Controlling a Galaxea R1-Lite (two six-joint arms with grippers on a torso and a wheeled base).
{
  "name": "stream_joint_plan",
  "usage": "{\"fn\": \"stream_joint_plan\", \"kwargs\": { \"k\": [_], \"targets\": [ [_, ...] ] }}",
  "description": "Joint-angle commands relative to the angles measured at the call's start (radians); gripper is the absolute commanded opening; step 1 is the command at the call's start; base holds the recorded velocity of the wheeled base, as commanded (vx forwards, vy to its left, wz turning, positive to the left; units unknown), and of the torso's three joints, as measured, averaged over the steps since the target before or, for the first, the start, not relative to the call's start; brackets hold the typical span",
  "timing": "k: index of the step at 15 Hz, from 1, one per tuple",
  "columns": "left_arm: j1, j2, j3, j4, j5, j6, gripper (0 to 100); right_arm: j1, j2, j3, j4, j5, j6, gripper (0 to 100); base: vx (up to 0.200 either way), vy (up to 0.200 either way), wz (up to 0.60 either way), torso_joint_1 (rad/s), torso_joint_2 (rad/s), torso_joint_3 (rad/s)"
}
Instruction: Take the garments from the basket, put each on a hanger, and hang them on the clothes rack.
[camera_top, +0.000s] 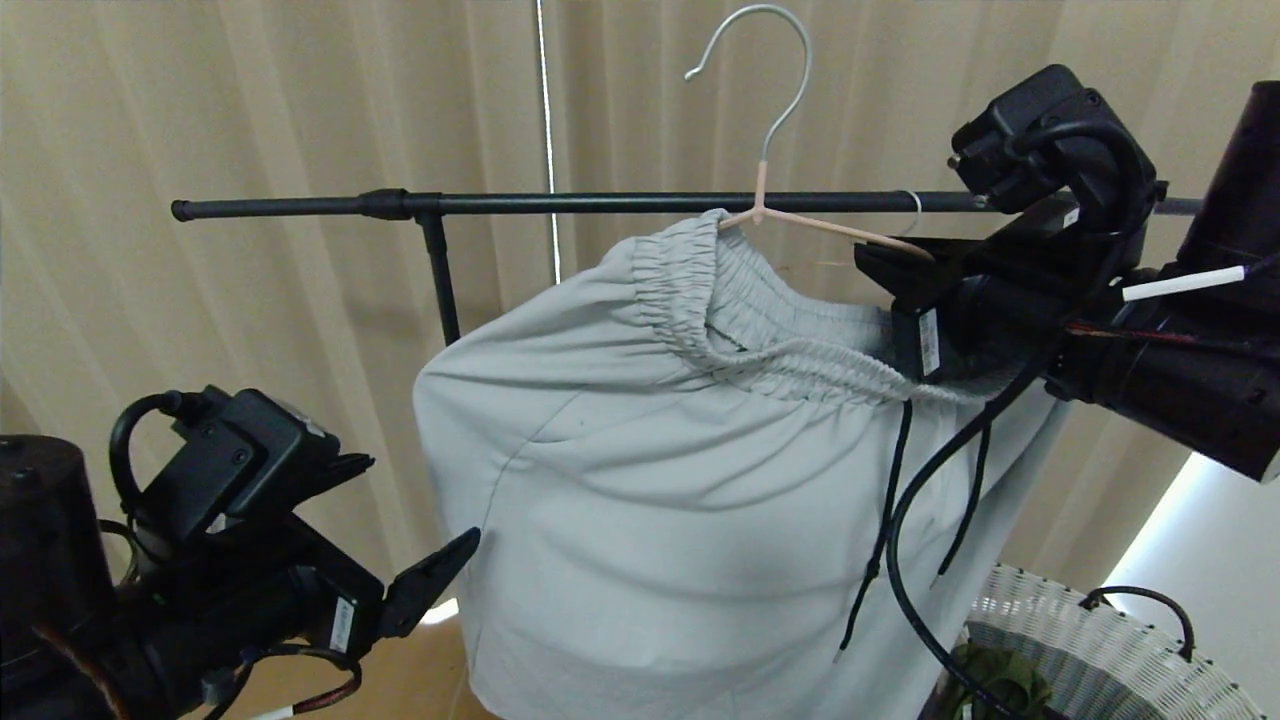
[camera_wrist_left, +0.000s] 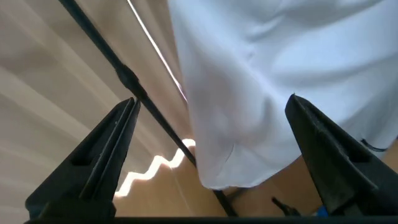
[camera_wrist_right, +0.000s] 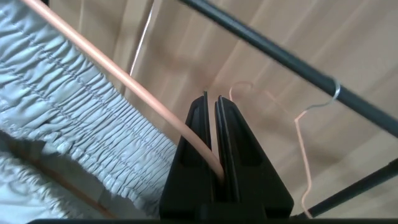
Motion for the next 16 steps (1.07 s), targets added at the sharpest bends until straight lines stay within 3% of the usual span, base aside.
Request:
{"fn": "stream_joint_plan", "kwargs": {
  "k": [1,5,6,10,16],
  "targets": [
    [-0.003,0.08,-0.018,-0.001,0.003,-0.061,100,0.019,-0.011,-0.002,0.001,-0.001,0.0,0,0.0,0.0,0.0,0.0,0.0,0.0],
    [-0.003,0.094,-0.021,-0.003,0.003,-0.11,100,0.021,-0.011,-0.005,0.001,-0.001,-0.002,0,0.0,0.0,0.0,0.0,0.0,0.0],
    [-0.003,0.094,-0.021,-0.004,0.003,-0.109,0,0.021,-0.01,-0.003,0.001,-0.001,-0.002,0,0.0,0.0,0.0,0.0,0.0,0.0],
    [0.004,0.086,0.011,-0.032,0.004,-0.1,0,0.015,-0.008,-0.005,0.001,-0.008,-0.002,0,0.0,0.0,0.0,0.0,0.0,0.0],
    [0.145,-0.006,0.057,-0.03,0.0,-0.093,0,-0.099,-0.005,0.004,0.003,-0.002,-0.005,0,0.0,0.0,0.0,0.0,0.0,0.0]
  ]
}}
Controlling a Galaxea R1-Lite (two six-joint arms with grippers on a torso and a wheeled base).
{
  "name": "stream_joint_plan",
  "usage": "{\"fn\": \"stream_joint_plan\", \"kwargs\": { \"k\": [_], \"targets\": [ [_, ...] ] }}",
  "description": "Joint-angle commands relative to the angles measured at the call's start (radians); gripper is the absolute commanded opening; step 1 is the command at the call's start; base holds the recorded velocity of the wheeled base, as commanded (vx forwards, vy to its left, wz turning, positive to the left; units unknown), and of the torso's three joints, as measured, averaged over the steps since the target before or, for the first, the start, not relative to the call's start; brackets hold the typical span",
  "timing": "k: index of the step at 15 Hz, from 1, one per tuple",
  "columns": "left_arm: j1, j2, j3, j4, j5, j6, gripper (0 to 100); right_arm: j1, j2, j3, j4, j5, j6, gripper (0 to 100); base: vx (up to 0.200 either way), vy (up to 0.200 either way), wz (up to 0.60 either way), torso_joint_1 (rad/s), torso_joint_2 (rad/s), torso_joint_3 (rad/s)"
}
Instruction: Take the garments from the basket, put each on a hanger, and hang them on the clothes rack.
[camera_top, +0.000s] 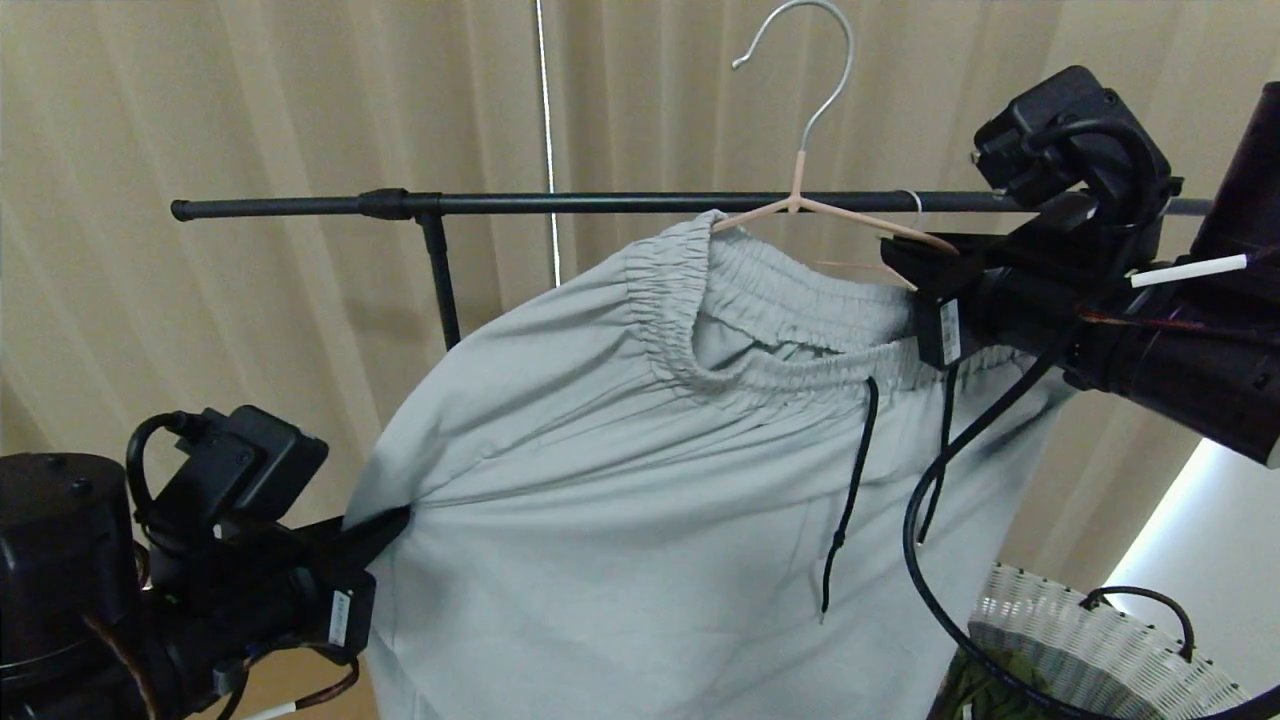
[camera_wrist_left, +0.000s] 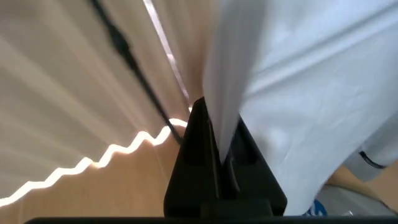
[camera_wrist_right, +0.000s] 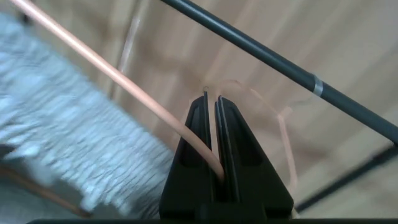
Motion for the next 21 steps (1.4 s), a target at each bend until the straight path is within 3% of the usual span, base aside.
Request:
{"fn": "stream_joint_plan", "kwargs": {
  "k": [1,5,10,11,14,17,20,21],
  "targets": [
    [0.083,-0.043,0.003,0.0,0.0,0.0,0,-0.04,0.0,0.003,0.0,-0.001,-0.003,0,0.0,0.0,0.0,0.0,0.0,0.0],
    [0.164,-0.037,0.0,0.0,0.0,0.008,0,-0.068,0.0,0.003,0.003,-0.001,-0.007,0,0.0,0.0,0.0,0.0,0.0,0.0],
    [0.154,-0.035,-0.015,0.0,-0.003,0.043,0,-0.051,-0.002,0.012,0.009,-0.001,-0.007,0,0.0,0.0,0.0,0.0,0.0,0.0],
    [0.134,-0.038,-0.02,0.0,-0.003,0.042,100,-0.023,-0.002,0.011,0.012,-0.001,-0.009,0,0.0,0.0,0.0,0.0,0.0,0.0],
    [0.106,-0.05,-0.024,0.0,-0.019,0.034,100,-0.002,0.003,0.003,0.018,-0.01,-0.01,0,0.0,0.0,0.0,0.0,0.0,0.0],
    [0.103,-0.161,-0.02,0.003,-0.141,0.026,100,0.003,-0.003,-0.029,0.133,-0.016,-0.009,0,0.0,0.0,0.0,0.0,0.0,0.0],
    [0.097,-0.284,-0.052,0.098,-0.143,0.036,100,0.001,0.008,-0.095,0.265,-0.133,-0.004,0,0.0,0.0,0.0,0.0,0.0,0.0],
    [0.097,-0.302,-0.063,0.132,-0.143,0.034,100,0.001,0.009,-0.103,0.281,-0.139,-0.004,0,0.0,0.0,0.0,0.0,0.0,0.0]
  ]
}}
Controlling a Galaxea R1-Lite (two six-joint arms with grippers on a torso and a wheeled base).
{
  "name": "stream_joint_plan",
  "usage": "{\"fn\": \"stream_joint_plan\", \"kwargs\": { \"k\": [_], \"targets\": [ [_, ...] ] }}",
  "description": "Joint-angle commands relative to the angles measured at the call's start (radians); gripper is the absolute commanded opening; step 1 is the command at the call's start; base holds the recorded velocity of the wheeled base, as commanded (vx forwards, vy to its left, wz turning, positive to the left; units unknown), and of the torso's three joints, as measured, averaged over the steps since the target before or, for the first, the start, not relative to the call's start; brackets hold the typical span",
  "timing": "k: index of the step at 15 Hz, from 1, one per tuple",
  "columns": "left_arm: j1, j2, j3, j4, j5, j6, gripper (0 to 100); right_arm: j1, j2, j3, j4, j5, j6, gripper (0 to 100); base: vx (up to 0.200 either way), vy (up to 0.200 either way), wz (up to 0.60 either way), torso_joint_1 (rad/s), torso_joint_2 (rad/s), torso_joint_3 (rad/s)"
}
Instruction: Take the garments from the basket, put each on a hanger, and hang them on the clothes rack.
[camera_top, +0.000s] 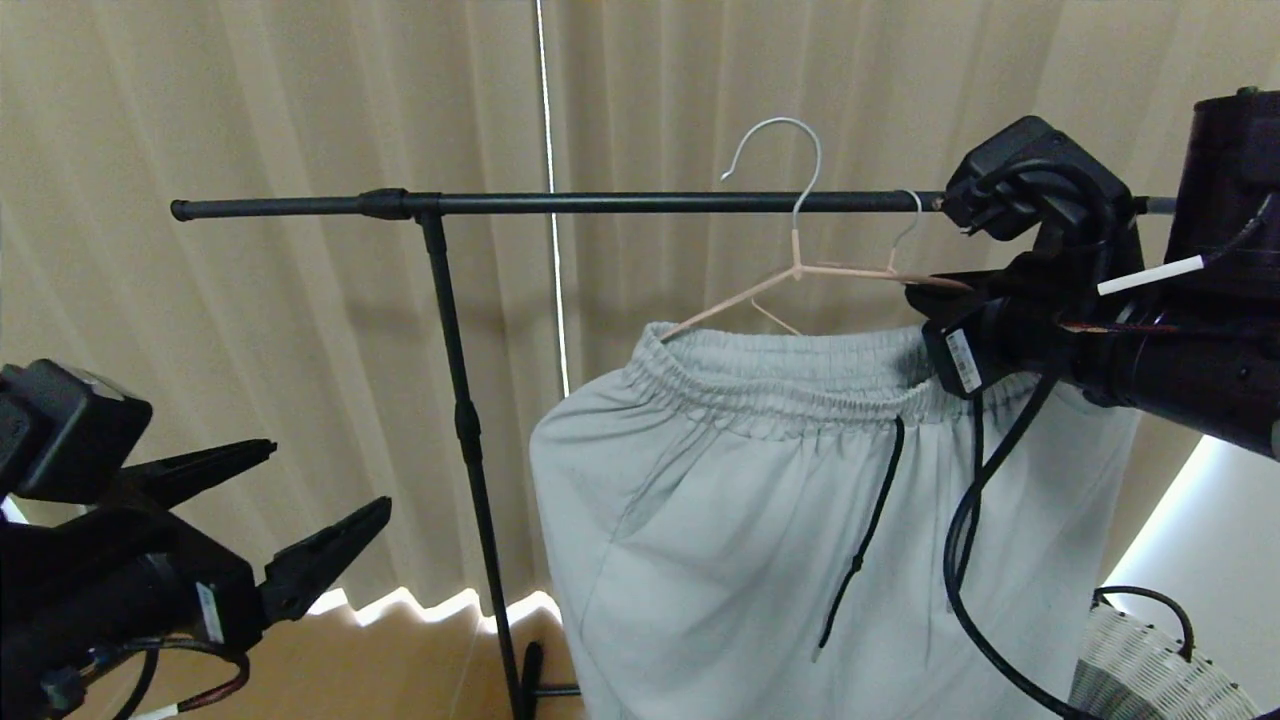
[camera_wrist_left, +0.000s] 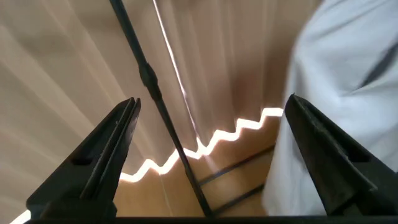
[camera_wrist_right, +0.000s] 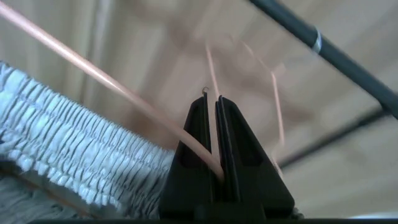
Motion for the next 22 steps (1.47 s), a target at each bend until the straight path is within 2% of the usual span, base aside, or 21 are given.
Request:
{"fn": "stream_joint_plan", "kwargs": {
  "k": [1,2,4,7,8,11,13,15,22],
  "targets": [
    [-0.004,-0.129,-0.066,0.144,-0.004,-0.004,100,0.001,0.016,-0.035,0.044,-0.006,0.004,0,0.0,0.0,0.0,0.0,0.0,0.0],
    [-0.004,-0.151,-0.08,0.195,-0.004,-0.007,100,-0.002,0.022,-0.045,0.064,-0.006,0.007,0,0.0,0.0,0.0,0.0,0.0,0.0],
    [-0.003,-0.18,-0.043,0.195,-0.002,-0.006,100,-0.007,0.027,-0.06,0.093,-0.008,0.017,0,0.0,0.0,0.0,0.0,0.0,0.0],
    [-0.001,-0.243,0.076,0.072,-0.094,0.001,100,-0.071,0.031,-0.103,0.202,-0.011,0.068,0,0.0,0.0,0.0,0.0,0.0,0.0],
    [0.0,-0.244,0.087,0.017,-0.101,0.002,100,-0.09,0.037,-0.117,0.236,-0.011,0.097,0,0.0,0.0,0.0,0.0,0.0,0.0],
    [0.004,-0.244,0.098,-0.02,-0.102,0.004,100,-0.139,0.082,-0.144,0.276,-0.011,0.165,0,0.0,0.0,0.0,0.0,0.0,0.0],
    [0.005,-0.238,0.092,-0.018,-0.102,-0.001,100,-0.117,0.088,-0.158,0.277,-0.011,0.2,0,0.0,0.0,0.0,0.0,0.0,0.0],
    [0.005,-0.223,0.09,-0.017,-0.101,-0.001,100,-0.091,0.091,-0.16,0.271,-0.009,0.2,0,0.0,0.0,0.0,0.0,0.0,0.0],
    [0.005,-0.217,0.092,-0.017,-0.101,-0.001,100,-0.076,0.125,-0.193,0.265,-0.017,0.202,0,0.2,0.0,0.0,0.001,0.0,0.002]
  ]
}}
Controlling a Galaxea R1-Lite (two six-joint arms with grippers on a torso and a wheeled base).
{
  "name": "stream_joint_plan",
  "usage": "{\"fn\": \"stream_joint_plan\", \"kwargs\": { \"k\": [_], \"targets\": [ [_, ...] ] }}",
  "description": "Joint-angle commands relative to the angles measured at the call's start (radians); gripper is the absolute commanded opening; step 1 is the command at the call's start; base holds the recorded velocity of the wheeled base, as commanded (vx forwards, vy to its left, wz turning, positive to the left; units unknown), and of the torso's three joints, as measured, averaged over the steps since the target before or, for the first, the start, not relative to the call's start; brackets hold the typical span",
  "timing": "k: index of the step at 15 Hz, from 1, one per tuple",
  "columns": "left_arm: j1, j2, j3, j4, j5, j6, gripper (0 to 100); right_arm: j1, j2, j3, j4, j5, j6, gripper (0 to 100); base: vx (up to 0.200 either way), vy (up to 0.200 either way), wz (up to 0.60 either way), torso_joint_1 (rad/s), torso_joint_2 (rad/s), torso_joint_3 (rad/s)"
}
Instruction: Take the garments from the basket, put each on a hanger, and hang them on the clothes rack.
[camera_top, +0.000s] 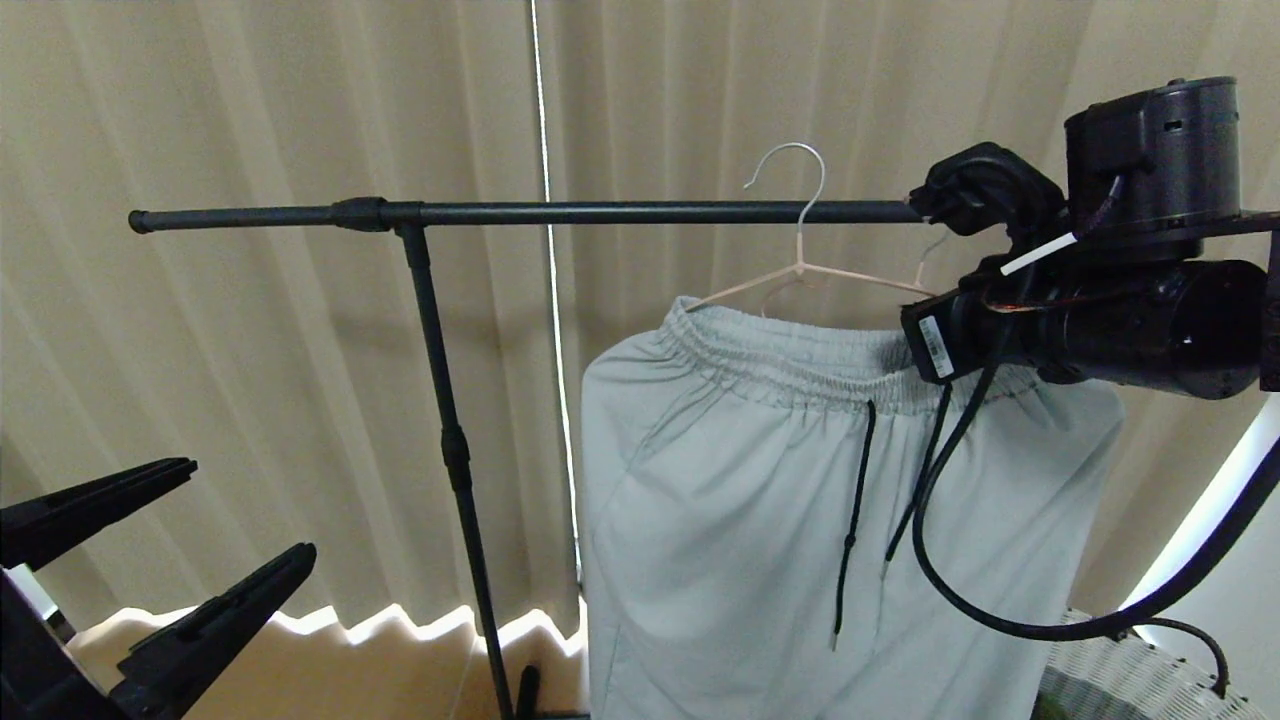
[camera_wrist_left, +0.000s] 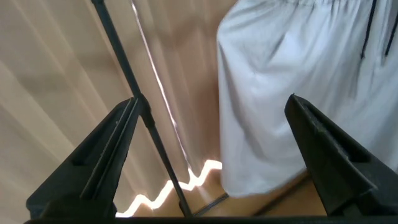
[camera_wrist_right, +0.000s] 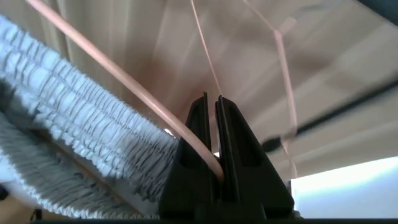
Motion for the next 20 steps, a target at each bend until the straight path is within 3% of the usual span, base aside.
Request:
{"fn": "stream_joint_plan", "kwargs": {
  "k": [1,6,14,20],
  "targets": [
    [0.0,0.005,0.003,-0.001,-0.002,0.0,100,0.001,0.007,-0.001,-0.001,-0.017,-0.001,0,0.2,0.0,0.0,0.002,0.0,0.002],
    [-0.003,0.002,0.009,-0.004,-0.002,0.002,100,0.001,0.033,-0.015,-0.002,-0.042,-0.001,0,0.04,0.0,0.0,0.001,0.0,0.0],
    [-0.002,-0.004,0.005,-0.004,-0.002,0.0,100,0.011,0.209,-0.185,0.001,-0.246,-0.004,0,0.0,0.0,0.0,0.0,0.0,0.0],
    [-0.002,-0.015,0.003,-0.004,-0.002,0.0,100,0.067,0.229,-0.182,0.015,-0.255,-0.008,0,0.0,0.0,0.0,0.0,0.0,0.0]
  ]
}}
